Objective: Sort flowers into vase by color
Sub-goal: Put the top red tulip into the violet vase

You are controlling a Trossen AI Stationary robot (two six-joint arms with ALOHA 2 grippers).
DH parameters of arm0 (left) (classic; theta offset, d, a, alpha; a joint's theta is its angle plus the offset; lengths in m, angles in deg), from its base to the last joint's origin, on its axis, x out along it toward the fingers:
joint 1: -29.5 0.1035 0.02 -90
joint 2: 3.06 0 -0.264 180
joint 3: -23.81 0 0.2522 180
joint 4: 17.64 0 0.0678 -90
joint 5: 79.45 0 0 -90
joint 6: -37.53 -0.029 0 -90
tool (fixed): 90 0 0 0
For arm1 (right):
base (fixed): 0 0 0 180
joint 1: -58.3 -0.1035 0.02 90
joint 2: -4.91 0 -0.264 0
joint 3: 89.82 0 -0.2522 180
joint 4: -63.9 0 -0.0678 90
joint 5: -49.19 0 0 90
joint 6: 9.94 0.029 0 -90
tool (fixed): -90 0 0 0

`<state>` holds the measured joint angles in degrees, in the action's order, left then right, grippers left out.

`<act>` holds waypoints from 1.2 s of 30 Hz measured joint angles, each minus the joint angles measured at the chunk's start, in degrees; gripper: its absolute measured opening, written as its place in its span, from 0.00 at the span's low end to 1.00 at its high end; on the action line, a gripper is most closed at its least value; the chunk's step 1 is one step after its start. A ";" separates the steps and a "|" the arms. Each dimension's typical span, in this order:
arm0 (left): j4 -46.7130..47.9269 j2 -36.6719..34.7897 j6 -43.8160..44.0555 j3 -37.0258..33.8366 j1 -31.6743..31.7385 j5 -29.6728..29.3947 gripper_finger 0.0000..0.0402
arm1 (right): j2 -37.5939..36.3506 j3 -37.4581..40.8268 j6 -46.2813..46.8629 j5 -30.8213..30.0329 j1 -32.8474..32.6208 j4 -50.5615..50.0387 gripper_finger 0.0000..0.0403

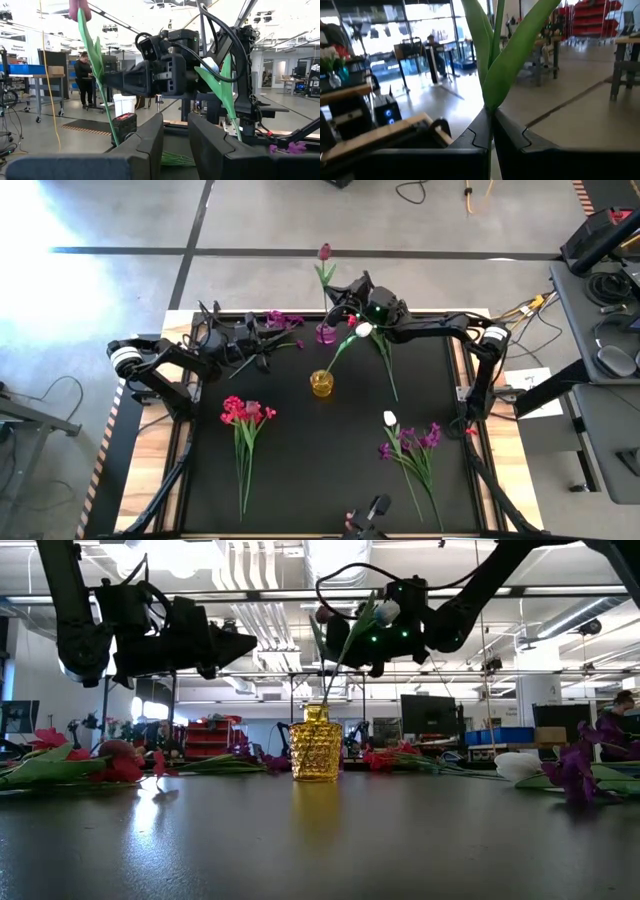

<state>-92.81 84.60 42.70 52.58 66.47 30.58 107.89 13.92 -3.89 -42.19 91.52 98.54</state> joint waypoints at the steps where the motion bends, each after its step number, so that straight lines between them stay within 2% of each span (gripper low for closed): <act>1: 0.00 0.00 -0.02 0.00 0.00 0.00 0.19 | 0.00 0.00 -0.07 0.00 -0.15 -0.58 0.02; 21: 0.35 0.00 -0.20 -0.02 0.00 -0.02 0.19 | 0.00 0.00 -3.69 -0.11 -0.87 -11.40 0.02; 29: 0.33 0.00 -0.20 -0.02 0.00 -0.02 0.19 | 0.00 0.02 -4.62 -0.13 -0.98 -6.46 0.02; 36: 0.28 0.00 -0.20 -0.02 0.00 -0.02 0.19 | 0.00 0.02 -4.63 -0.13 -0.98 -8.59 0.02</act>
<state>-92.52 84.60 42.51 52.56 66.47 30.56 107.89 13.94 -8.53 -42.33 90.55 89.95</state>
